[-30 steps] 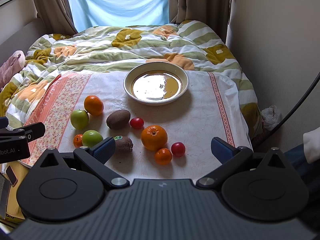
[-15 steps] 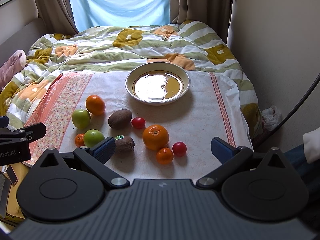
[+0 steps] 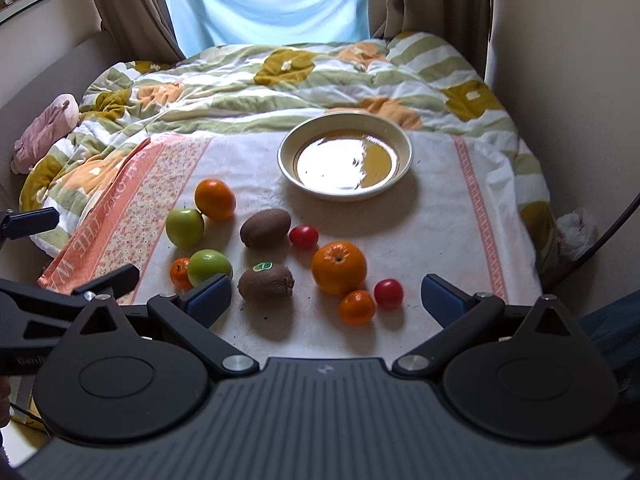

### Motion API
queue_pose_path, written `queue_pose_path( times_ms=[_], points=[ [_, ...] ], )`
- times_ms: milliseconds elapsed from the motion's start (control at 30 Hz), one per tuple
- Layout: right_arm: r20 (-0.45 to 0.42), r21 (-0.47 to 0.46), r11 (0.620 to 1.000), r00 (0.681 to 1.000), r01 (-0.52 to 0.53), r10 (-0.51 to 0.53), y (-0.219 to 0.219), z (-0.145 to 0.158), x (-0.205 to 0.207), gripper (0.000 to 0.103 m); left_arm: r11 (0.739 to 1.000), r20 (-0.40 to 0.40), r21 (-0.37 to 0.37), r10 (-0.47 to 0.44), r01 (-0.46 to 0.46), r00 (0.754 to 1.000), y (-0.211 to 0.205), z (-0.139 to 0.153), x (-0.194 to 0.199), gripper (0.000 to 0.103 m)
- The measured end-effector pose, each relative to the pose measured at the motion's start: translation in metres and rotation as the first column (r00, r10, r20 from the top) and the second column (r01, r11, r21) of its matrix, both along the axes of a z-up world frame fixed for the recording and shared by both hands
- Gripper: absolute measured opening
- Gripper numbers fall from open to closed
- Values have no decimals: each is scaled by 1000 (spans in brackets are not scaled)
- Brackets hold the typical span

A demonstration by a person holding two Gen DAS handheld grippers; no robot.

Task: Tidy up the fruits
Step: 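Move left gripper to the green apple while right gripper moves to the kiwi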

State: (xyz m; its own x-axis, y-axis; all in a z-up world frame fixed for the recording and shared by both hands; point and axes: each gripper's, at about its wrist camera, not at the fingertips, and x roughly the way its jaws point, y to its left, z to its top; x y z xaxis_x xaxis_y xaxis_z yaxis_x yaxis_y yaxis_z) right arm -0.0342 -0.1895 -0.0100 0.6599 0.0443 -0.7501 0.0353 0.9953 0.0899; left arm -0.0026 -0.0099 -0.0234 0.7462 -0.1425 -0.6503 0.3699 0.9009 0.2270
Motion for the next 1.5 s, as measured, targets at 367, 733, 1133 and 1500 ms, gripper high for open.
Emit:
queue_pose_path(
  times_ms=[367,733,1133,1500],
  points=[
    [-81,26,999,996,44,-42,31,-48,35,103,960,-121,73,-261,271,958,9,-66,51,99],
    [-135,8,993,984,115,-113,53,-89,65,99,870,-191,76,-467,488,863,7,-108,80,83],
    [-176,-4,997,981,77,-77,66,-113,87,93,848,-241,61,-499,527,832,2,-128,96,61],
    [-203,37,997,978,61,-53,68,-123,96,89,857,-248,18,-496,515,832,9,-125,100,60]
  ],
)
